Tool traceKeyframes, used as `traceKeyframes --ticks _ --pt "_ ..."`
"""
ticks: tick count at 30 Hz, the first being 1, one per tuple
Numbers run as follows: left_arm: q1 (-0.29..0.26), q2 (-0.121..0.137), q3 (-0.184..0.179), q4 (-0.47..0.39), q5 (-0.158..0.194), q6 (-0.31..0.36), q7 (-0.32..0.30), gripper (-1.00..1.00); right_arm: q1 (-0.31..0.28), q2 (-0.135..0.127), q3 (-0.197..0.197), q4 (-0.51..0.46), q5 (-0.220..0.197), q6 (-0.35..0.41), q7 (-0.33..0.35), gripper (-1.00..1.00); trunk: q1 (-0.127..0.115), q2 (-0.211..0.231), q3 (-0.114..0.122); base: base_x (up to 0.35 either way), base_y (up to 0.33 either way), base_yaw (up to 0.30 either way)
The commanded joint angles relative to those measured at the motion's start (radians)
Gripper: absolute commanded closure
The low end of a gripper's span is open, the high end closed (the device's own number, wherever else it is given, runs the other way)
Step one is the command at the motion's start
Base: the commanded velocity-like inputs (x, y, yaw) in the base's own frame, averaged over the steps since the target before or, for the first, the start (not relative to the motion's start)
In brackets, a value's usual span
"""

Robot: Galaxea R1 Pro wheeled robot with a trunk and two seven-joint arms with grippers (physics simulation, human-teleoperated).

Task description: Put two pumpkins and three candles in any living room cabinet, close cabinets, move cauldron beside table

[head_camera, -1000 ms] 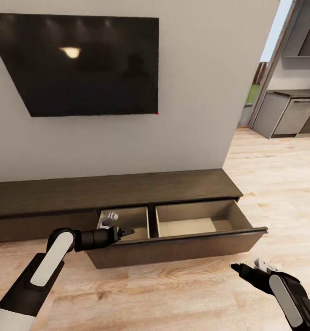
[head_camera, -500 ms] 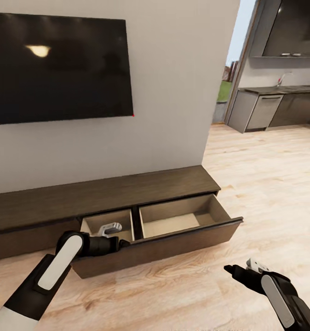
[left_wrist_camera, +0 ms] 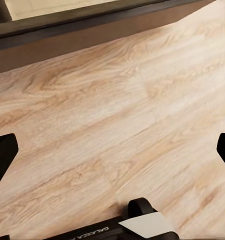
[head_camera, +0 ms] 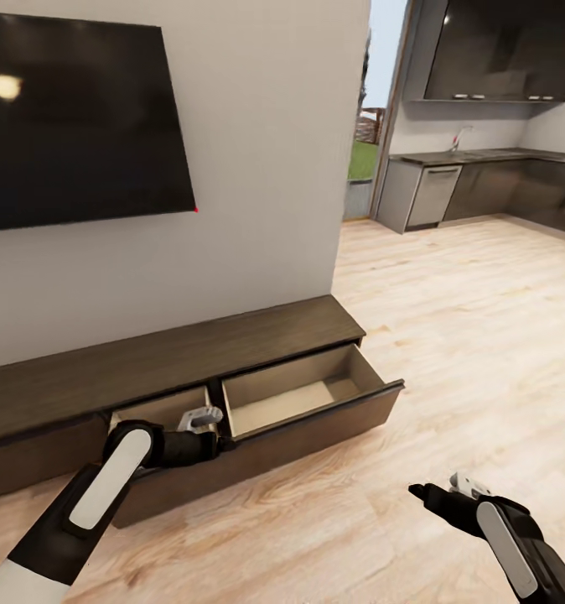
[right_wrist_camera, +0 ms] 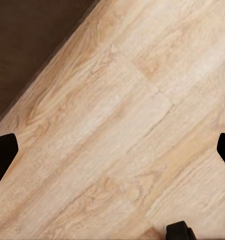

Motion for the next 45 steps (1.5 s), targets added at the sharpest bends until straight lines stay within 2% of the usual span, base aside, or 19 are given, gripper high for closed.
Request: traceKeyframes --ticks 1,35,38,40,41,45 --pt "-0.001 0.001 -0.002 -0.001 0.01 0.001 0.012 -1.0 -0.001 -0.001 0.0 -0.001 -0.011 0.004 -0.009 -1.0 0.0 0.0 -0.002 0.0 -0.185 -0.27" --pt "-0.002 -0.006 -0.003 0.006 0.01 0.001 0.015 -1.0 0.0 0.001 -0.007 0.004 -0.019 0.003 0.021 -1.0 0.0 0.0 -0.019 0.0 -0.25 -0.256" --pt "-0.002 -0.007 -0.003 0.006 0.01 0.001 0.015 -1.0 0.0 0.001 -0.007 0.004 -0.038 0.003 0.022 -1.0 0.0 0.0 -0.02 0.0 -0.171 -0.061" --pt "-0.002 -0.007 -0.003 0.006 0.01 0.001 0.015 -1.0 0.0 0.0 -0.009 0.004 -0.08 0.004 0.021 -1.0 0.0 0.0 -0.02 0.0 -0.151 -0.152" --pt "-0.002 -0.007 -0.003 0.006 0.01 0.001 0.015 -1.0 0.001 -0.003 -0.01 0.004 -0.114 0.004 0.021 -1.0 0.0 0.0 -0.02 0.0 -0.109 -0.206" --pt "-0.002 -0.007 -0.003 0.006 0.01 0.001 0.015 -1.0 0.001 -0.007 -0.011 0.004 -0.162 0.004 0.021 -1.0 0.0 0.0 -0.02 0.0 -0.059 -0.238"
